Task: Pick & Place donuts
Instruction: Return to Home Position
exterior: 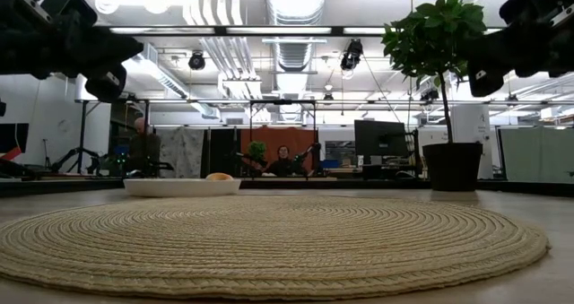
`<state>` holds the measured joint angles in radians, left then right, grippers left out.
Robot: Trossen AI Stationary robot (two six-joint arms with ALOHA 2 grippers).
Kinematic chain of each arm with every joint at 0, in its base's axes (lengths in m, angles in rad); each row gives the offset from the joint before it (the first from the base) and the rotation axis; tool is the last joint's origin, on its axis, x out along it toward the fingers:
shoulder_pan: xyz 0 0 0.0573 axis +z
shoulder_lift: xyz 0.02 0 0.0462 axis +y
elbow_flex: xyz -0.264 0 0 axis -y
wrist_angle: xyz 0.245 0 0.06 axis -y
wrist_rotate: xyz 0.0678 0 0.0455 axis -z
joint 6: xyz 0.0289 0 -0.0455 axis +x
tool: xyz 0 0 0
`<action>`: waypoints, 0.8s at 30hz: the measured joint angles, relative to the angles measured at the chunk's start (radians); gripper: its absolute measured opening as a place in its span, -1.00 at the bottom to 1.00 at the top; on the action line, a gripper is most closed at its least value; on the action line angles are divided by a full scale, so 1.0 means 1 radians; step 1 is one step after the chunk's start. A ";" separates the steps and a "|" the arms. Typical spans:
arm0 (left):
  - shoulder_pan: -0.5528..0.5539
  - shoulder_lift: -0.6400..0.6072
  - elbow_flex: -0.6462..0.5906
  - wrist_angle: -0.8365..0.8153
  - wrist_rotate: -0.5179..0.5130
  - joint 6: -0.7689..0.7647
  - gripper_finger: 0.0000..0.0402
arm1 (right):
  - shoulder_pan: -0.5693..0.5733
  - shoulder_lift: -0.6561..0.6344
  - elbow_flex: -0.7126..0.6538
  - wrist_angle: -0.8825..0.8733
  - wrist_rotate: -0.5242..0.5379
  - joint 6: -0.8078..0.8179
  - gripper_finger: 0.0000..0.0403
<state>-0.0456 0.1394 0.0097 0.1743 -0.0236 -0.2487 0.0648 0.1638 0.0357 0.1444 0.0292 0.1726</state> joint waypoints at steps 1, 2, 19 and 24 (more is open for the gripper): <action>0.000 0.000 0.000 -0.012 0.000 -0.001 -1.00 | 0.000 0.000 -0.002 -0.006 0.000 0.000 -0.96; 0.000 0.000 0.000 -0.017 0.000 -0.003 -1.00 | 0.000 0.000 -0.004 -0.008 0.000 0.000 -0.96; 0.000 0.000 -0.001 -0.087 0.005 0.099 -1.00 | 0.000 0.002 -0.027 -0.073 -0.001 -0.064 -0.96; 0.000 0.000 -0.002 -0.096 0.006 0.141 -1.00 | 0.000 0.001 -0.027 -0.088 -0.001 -0.085 -0.96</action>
<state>-0.0456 0.1394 0.0078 0.0786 -0.0177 -0.1074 0.0648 0.1650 0.0090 0.0564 0.0282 0.0876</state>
